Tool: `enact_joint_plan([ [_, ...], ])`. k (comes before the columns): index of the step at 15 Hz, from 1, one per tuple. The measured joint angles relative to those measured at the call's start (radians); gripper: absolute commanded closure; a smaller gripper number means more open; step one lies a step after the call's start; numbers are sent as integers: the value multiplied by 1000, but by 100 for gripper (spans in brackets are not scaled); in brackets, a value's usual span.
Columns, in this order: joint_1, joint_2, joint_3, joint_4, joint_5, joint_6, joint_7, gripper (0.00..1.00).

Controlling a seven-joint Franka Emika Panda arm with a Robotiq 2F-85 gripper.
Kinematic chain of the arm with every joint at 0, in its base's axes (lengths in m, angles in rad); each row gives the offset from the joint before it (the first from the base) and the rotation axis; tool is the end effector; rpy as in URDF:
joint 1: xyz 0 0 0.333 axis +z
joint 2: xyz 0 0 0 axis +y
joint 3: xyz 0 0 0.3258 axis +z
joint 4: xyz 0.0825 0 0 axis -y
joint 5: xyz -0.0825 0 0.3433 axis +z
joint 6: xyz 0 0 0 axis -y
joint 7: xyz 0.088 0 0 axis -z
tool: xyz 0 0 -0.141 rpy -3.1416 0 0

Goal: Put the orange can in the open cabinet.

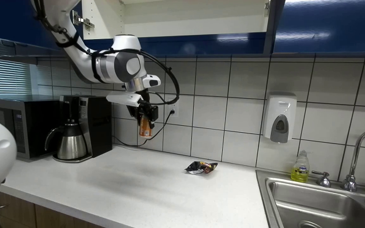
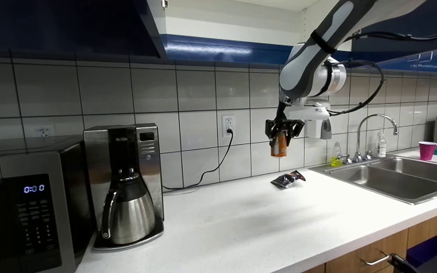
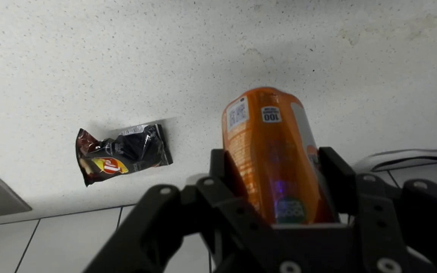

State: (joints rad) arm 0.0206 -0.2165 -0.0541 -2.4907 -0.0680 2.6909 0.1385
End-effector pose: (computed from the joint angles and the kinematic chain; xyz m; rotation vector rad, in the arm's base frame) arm 0.4631 -0.0147 0.4163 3.0599 -0.1811 0.6494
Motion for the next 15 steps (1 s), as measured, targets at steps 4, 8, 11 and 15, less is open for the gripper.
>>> enact_joint_plan([
  [4, -12, -86, 23, 40, 0, -96, 33, 62],
  [8, -19, -141, 46, 98, 0, -179, 66, 62],
  [11, -22, -157, 65, 152, 0, -234, 99, 62],
  [15, -24, -157, 88, 233, 0, -291, 147, 62],
])
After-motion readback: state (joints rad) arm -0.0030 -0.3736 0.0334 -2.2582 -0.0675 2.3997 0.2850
